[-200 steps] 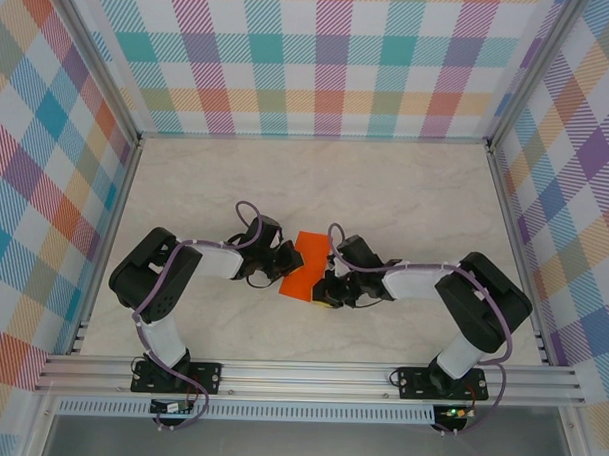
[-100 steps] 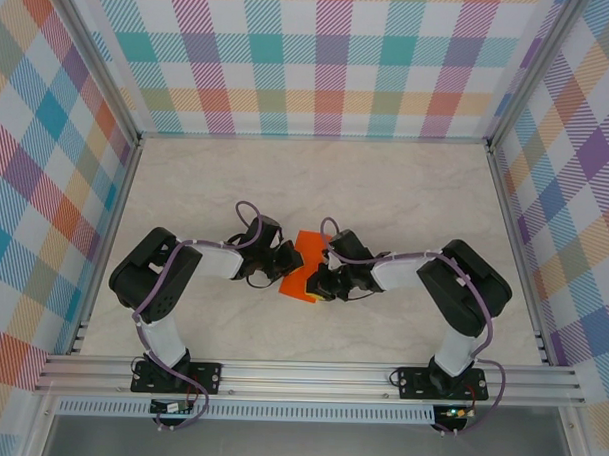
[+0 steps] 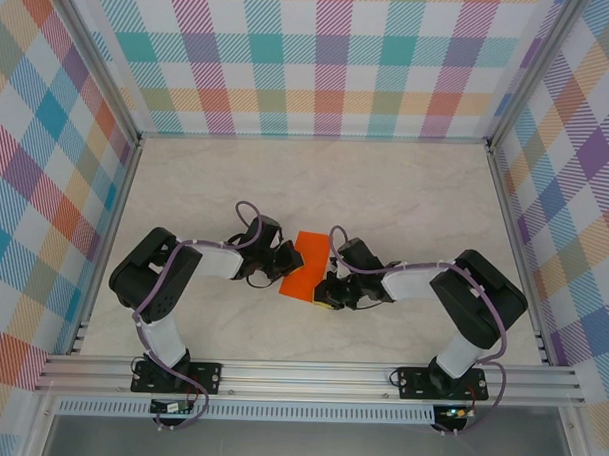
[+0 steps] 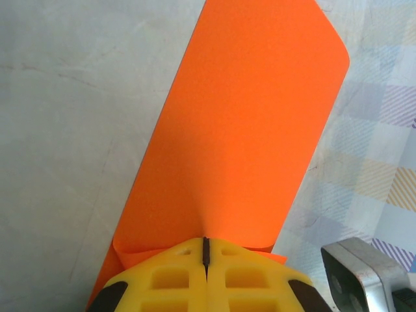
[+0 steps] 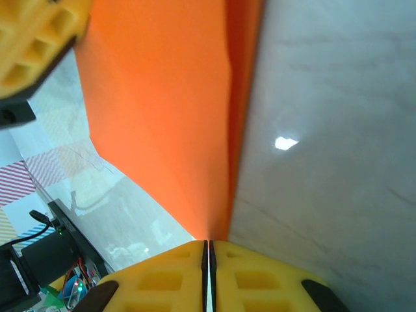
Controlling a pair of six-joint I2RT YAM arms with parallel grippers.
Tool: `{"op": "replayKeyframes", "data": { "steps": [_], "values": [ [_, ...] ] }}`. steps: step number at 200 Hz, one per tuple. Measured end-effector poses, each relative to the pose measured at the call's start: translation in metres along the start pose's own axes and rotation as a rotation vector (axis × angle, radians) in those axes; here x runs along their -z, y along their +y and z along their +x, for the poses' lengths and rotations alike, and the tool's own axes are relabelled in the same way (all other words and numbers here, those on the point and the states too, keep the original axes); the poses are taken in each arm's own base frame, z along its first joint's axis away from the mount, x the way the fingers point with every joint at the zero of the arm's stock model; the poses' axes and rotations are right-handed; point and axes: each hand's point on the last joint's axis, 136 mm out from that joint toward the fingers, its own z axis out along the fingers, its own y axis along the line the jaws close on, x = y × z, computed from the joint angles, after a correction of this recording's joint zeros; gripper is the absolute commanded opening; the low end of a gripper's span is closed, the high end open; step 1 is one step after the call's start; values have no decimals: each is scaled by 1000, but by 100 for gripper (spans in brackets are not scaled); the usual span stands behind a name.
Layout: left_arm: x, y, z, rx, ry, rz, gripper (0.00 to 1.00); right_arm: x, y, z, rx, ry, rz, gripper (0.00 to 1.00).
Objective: Fold a paper plane with a square sheet of paper (pick it up from the middle)
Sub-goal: Fold the triangle a second time at the center of the table.
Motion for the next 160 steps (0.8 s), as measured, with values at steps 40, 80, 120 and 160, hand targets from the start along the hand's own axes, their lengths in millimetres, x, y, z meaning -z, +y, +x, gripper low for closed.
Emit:
{"op": "replayKeyframes", "data": {
  "steps": [40,80,120,160],
  "values": [
    [0,0,0,0,0,1,0,13,-1,6,-16,-9,24,13],
    [0,0,0,2,0,1,0,20,29,-11,16,-60,-30,13],
    [0,0,0,2,2,2,0,7,49,-36,30,-83,-49,11],
    [0,-1,0,2,2,3,0,-12,20,-34,-23,-53,21,8]
  ]
}}
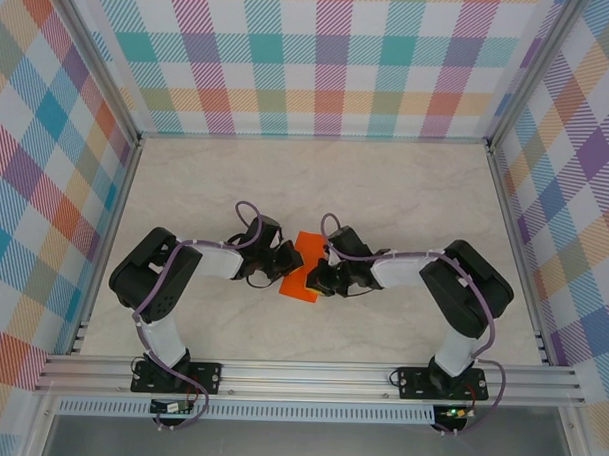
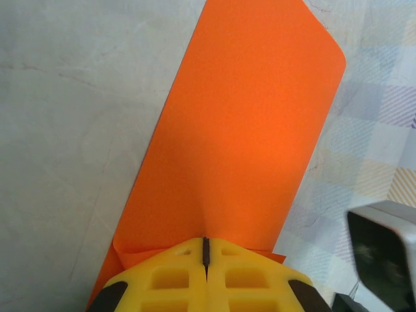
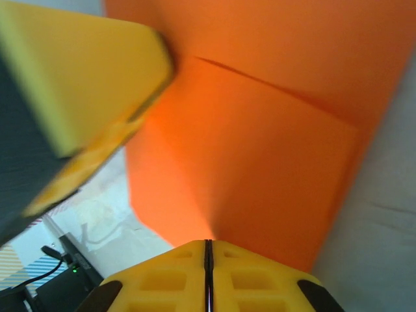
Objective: Fold a paper plane with a square sheet of paper (pick it up from the middle)
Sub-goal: Fold the triangle a second time at the center of the table.
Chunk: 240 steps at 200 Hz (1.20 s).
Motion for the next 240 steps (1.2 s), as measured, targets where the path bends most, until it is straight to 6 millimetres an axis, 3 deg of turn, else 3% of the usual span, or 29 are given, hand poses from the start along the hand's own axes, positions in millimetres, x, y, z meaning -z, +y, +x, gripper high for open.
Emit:
{"op": "replayKeyframes", "data": {
  "steps": [105,163,202,240],
  "values": [
    [3,-2,5,0,26,-16,6,-1,-5,2,8,-12,-11,7],
    [24,-27,9,-42,15,34,0,0,-6,2,9,-11,-5,7],
    [16,-26,24,-54,51,21,0,0,-6,2,13,-11,-5,7],
    [9,-8,32,-31,74,-23,0,0,-6,2,13,-11,-5,7]
  ]
}}
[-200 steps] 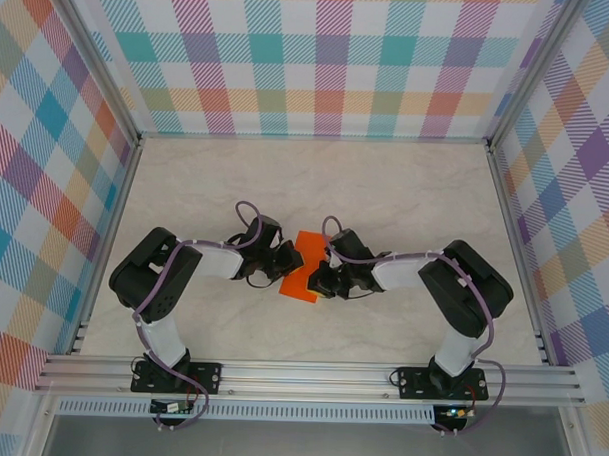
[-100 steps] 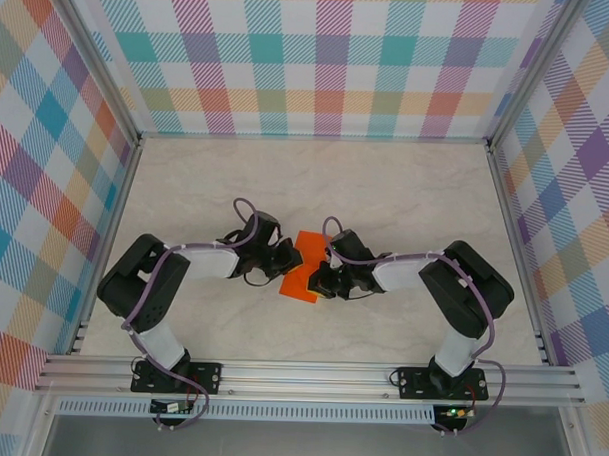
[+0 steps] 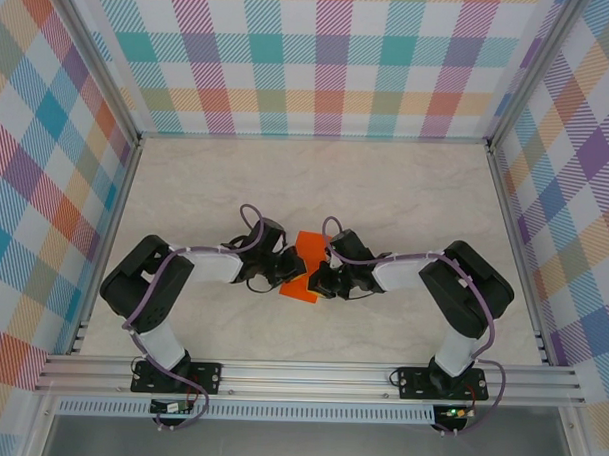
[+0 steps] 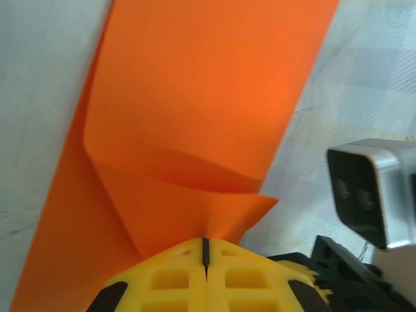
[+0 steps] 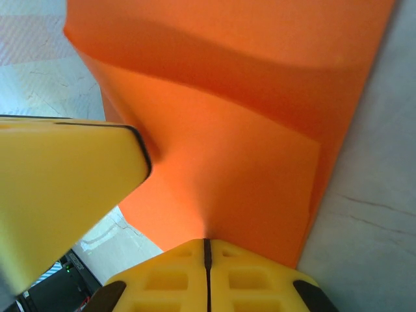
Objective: Fold a paper plane with a square sheet of paper (pick it up from the middle)
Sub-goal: Fold the triangle a second time at the center of the table.
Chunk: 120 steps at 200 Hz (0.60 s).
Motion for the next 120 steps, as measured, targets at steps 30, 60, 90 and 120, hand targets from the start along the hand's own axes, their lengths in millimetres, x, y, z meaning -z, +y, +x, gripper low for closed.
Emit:
{"op": "replayKeyframes", "data": {
  "steps": [30,60,90,120],
  "values": [
    [-4,10,1,6,-1,-28,0,0,0,0,-1,1,1,7],
    [-5,11,0,-5,-3,-30,0,0,0,0,1,2,3,7],
    [-3,12,-3,-5,-11,-35,0,0,0,0,5,2,4,7],
    [-3,12,-6,-12,-9,-44,0,0,0,0,11,3,4,6]
  ]
}}
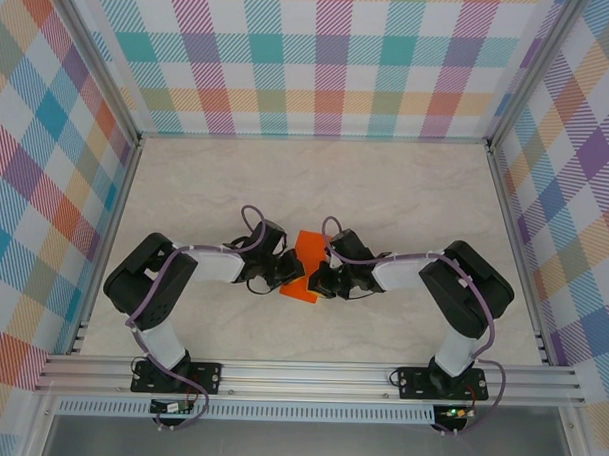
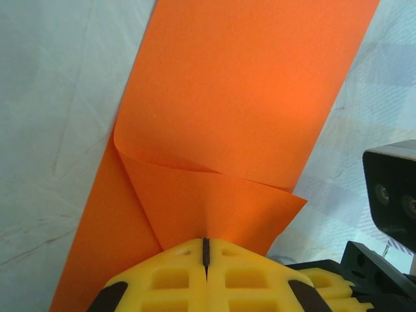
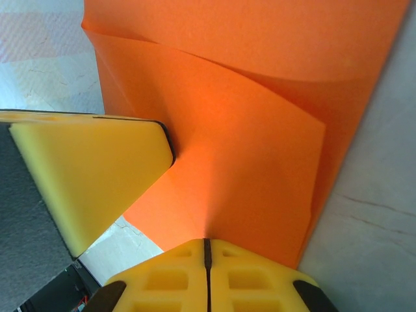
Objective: Fold a paper plane with a square sheet of paper (pick it up from the middle)
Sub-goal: Fold the triangle a second time at the center of the table.
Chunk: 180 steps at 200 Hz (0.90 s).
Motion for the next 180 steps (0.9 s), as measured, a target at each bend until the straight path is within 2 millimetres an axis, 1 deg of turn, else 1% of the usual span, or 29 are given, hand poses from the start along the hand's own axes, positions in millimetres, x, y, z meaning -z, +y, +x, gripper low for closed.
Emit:
{"op": "replayKeyframes", "data": {
  "steps": [55,85,131,146,180],
  "values": [
    [1,1,-3,5,25,5,0,0,0,0,5,1,1,7],
    [4,6,-13,10,8,6,0,0,0,0,4,2,1,7],
    [5,8,-19,18,22,9,0,0,0,0,4,3,0,7],
    [8,10,-27,24,5,7,0,0,0,0,7,4,0,7],
    [18,22,-55,47,-54,-19,0,0,0,0,8,4,-1,7]
  ]
}}
